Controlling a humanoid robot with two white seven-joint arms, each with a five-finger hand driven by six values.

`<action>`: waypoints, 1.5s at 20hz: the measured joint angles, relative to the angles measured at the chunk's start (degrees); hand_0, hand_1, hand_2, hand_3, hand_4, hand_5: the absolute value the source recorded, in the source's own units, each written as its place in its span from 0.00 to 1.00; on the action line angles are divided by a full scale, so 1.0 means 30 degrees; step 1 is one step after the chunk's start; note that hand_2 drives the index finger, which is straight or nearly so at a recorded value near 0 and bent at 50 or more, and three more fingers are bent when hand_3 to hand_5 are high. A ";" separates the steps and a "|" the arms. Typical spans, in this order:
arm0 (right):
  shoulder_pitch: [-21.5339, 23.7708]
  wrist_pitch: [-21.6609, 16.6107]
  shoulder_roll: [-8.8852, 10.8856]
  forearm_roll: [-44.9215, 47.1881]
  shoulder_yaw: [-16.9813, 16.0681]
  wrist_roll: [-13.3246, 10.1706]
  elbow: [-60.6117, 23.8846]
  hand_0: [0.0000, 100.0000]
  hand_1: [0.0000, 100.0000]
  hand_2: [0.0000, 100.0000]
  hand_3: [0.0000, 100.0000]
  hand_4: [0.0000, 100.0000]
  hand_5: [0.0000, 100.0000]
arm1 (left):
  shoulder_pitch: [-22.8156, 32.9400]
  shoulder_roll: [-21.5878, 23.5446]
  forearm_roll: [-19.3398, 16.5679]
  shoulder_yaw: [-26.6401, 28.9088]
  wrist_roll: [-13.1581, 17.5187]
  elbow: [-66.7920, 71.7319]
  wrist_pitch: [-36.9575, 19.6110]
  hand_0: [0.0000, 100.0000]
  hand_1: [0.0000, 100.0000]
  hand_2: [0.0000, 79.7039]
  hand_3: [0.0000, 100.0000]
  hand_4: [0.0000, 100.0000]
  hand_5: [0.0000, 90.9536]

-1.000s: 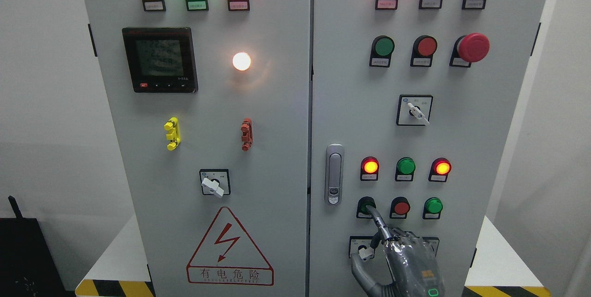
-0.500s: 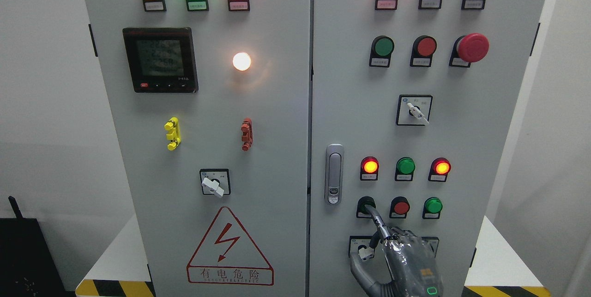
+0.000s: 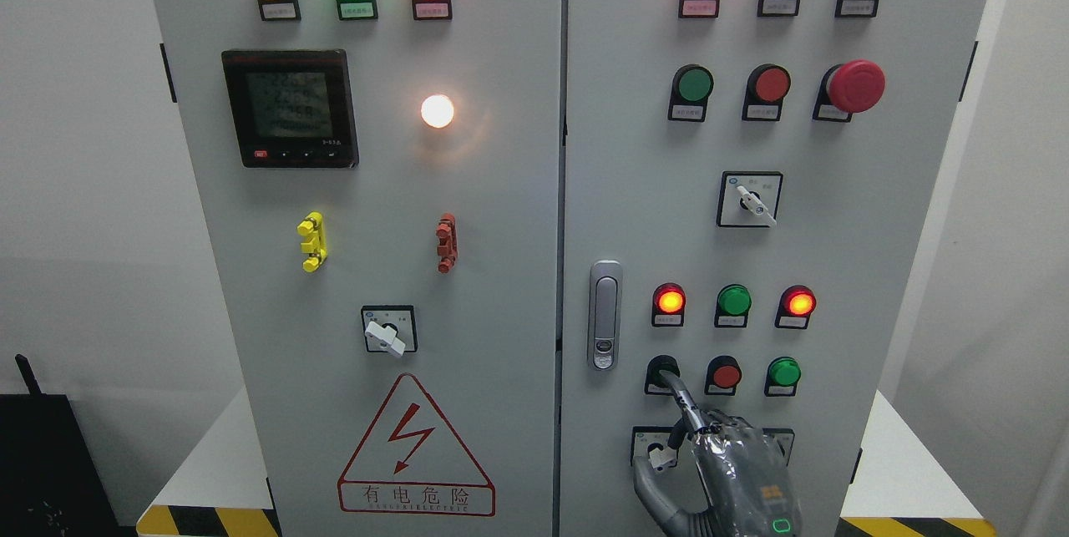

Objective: Press green start button

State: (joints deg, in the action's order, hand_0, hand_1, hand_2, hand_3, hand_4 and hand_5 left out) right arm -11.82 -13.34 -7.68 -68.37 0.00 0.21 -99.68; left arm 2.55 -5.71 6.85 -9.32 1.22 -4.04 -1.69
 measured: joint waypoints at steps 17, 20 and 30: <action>0.0841 -0.0324 -0.0014 0.0379 -0.0001 0.0185 -0.1159 0.62 0.34 0.00 0.65 0.62 0.52 | 0.0000 0.0000 0.0000 0.0000 0.0000 0.0001 0.0002 0.12 0.56 0.00 0.00 0.00 0.00; 0.1069 -0.0400 -0.0015 0.0937 -0.0001 0.0133 -0.1397 0.66 0.35 0.00 0.65 0.62 0.50 | 0.0000 0.0000 0.0000 0.0000 0.0000 0.0001 0.0002 0.12 0.56 0.00 0.00 0.00 0.00; 0.2022 0.0062 -0.0016 0.4379 0.0239 0.0910 -0.2355 0.74 0.35 0.00 0.61 0.57 0.43 | 0.0000 0.0000 0.0000 0.0000 -0.0001 0.0000 0.0003 0.12 0.56 0.00 0.00 0.00 0.00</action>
State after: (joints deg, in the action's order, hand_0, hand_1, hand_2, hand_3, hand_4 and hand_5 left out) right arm -5.75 -13.16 -7.73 -55.23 0.72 2.94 -106.75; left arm 2.55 -5.71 6.86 -9.32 1.22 -4.04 -1.68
